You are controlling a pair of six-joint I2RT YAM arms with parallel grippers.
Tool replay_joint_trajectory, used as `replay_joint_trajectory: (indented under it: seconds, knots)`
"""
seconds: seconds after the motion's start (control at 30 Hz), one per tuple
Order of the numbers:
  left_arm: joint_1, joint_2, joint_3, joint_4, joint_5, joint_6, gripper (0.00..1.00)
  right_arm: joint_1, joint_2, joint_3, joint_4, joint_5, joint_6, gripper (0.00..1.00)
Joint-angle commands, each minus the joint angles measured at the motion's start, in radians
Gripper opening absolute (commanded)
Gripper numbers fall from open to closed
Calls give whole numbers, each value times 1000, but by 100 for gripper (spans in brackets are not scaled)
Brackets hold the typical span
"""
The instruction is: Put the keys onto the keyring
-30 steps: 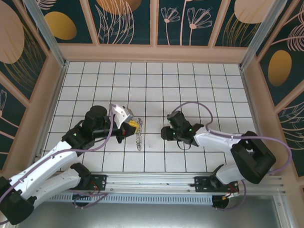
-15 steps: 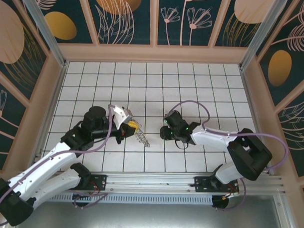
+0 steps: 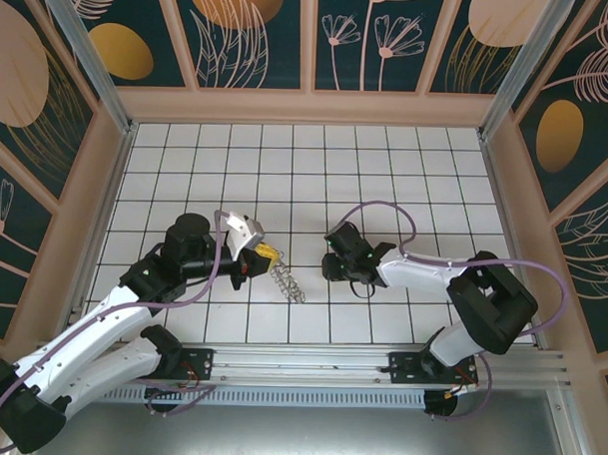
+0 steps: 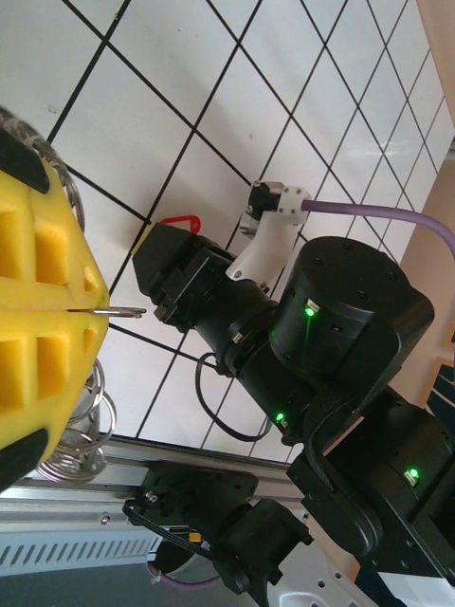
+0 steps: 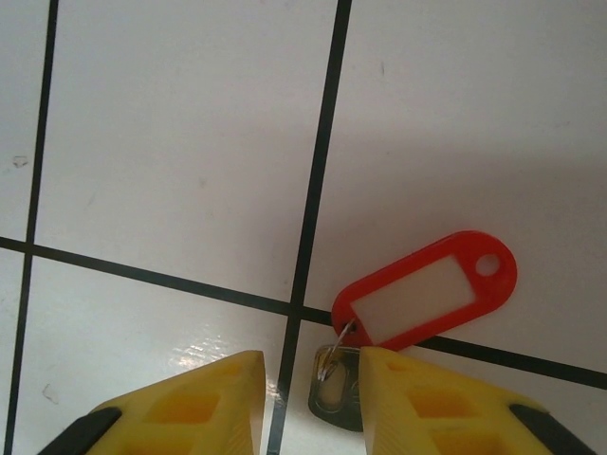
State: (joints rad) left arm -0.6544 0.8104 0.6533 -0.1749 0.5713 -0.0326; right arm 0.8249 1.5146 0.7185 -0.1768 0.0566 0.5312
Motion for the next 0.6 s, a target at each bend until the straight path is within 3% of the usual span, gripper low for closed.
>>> replay_joint_trajectory:
  seconds: [0.0,0.57]
  knots:
    - [5,-19,0,58,26,-18,0,8,11,18,-8,31,14,31]
    - [5,-12,0,59,38,-15,0,5,45,29,12,42,12,22]
